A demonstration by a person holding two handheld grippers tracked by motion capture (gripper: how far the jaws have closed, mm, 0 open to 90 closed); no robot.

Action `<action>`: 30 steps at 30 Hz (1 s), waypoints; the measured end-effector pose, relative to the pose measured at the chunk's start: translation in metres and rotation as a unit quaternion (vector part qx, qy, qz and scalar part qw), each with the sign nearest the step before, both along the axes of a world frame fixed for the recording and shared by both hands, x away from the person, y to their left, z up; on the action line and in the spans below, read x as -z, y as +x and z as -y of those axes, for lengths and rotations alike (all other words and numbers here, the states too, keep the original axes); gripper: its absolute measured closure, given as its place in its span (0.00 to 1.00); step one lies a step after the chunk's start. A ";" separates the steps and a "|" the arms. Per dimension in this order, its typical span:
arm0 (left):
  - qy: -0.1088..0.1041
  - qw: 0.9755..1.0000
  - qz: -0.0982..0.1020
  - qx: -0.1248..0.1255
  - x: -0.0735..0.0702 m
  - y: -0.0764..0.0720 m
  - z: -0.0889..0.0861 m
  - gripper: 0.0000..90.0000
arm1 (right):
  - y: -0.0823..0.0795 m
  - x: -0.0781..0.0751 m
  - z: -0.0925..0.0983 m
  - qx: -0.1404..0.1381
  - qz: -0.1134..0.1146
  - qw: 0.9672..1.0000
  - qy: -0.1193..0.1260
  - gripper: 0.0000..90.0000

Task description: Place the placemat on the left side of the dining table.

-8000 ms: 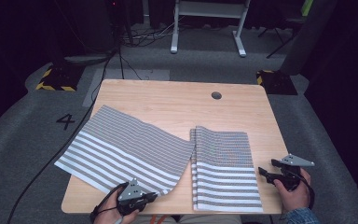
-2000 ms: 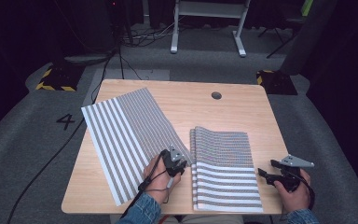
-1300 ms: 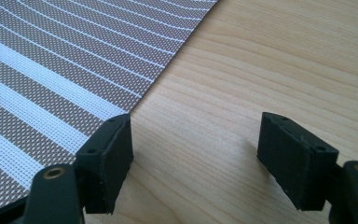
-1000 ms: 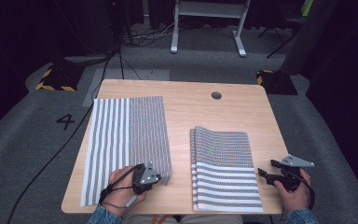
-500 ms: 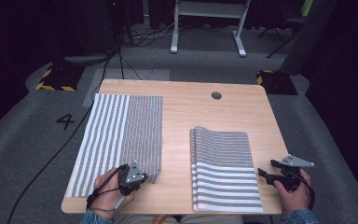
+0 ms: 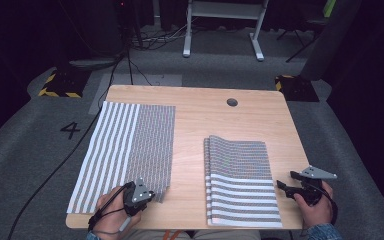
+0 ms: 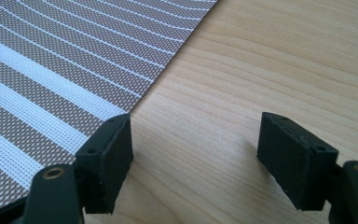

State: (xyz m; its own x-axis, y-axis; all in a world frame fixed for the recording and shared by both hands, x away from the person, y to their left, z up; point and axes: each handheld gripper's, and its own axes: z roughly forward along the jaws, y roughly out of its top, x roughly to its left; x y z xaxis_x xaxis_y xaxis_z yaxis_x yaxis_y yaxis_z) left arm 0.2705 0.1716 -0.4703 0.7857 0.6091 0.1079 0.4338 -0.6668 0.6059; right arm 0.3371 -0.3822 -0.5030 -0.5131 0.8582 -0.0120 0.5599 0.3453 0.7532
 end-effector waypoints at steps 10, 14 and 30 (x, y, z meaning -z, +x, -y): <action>-0.061 0.998 -0.007 -0.010 -0.016 -0.009 0.008 0.54 | 0.000 0.000 0.000 0.000 0.000 1.000 0.000 0.29; -0.113 0.991 0.013 -0.070 -0.021 -0.005 0.006 0.44 | 0.000 0.000 0.000 0.000 0.000 1.000 0.000 0.29; -0.079 0.966 0.029 -0.243 0.028 0.070 -0.021 0.41 | 0.000 0.000 0.000 0.000 0.000 1.000 -0.001 0.29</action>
State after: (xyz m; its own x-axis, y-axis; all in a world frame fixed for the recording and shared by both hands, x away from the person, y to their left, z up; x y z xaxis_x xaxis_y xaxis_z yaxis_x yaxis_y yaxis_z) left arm 0.3408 0.1925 -0.4983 0.3985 0.9170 0.0181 0.6345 -0.2899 0.7165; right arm 0.3371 -0.3824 -0.5030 -0.5137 0.8578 -0.0135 0.5593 0.3468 0.7529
